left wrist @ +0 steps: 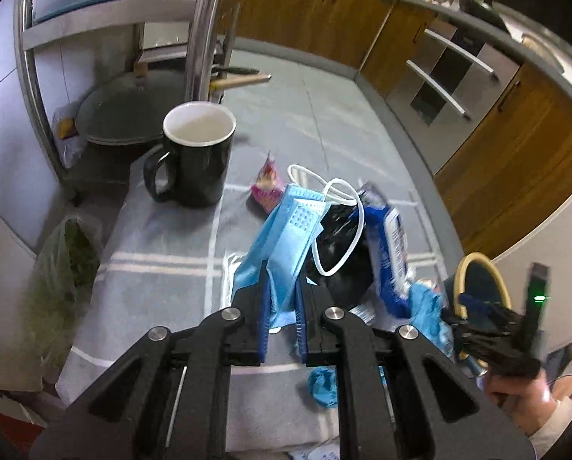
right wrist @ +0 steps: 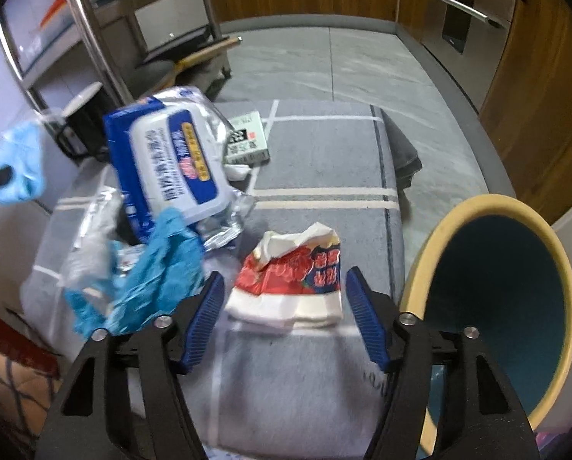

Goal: Collect trash
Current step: 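Grasp the blue face mask with the left gripper while the right grasps the red-white paper cup, then carry the paper cup over the teal bin and open the right gripper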

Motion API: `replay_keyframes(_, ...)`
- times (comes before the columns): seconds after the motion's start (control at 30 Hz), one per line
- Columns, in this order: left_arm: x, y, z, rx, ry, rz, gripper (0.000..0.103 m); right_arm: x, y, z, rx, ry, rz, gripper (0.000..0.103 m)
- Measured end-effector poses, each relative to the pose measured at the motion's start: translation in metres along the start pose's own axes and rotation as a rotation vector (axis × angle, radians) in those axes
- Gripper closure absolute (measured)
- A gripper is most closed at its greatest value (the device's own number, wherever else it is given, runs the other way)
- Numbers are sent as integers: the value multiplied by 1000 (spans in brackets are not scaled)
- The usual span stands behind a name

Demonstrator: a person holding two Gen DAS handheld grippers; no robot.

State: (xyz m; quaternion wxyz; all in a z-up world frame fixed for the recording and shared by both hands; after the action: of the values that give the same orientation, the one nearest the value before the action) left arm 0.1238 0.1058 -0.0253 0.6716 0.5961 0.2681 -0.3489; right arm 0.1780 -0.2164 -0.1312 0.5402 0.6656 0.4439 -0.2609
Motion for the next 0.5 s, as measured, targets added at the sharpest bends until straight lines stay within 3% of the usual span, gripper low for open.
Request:
replay_keyframes(0.2, -1, 7, 14, 28, -42, 25, 93, 32, 10, 0, -16, -29, -40, 25)
replay_keyframes(0.37, 3, 8, 24, 51, -66, 21, 93, 52, 15, 3, 2, -4, -69, 25)
replay_keyframes(0.43, 4, 9, 28, 62, -73, 19, 93, 54, 14, 3, 1, 15, -76, 36)
replay_keyframes(0.47, 5, 9, 30, 68, -74, 19, 93, 54, 14, 4, 3, 36, -83, 47)
replay_keyframes(0.5, 6, 9, 33, 75, -75, 19, 93, 54, 14, 4, 4, 42, -78, 51)
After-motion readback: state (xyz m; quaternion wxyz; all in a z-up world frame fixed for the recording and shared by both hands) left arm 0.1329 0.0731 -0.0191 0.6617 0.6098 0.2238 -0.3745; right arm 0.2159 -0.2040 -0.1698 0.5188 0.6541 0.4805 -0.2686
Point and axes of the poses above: each gripper's, at about its wrist camera, not at the fingertips, and x roughly the way its jaws point, z to its right, y to its top, the point moved 1 cm from there along x, roughly the way its jaws point, and after that the axes turned 14 degrees about x, right-handed, at the moved point
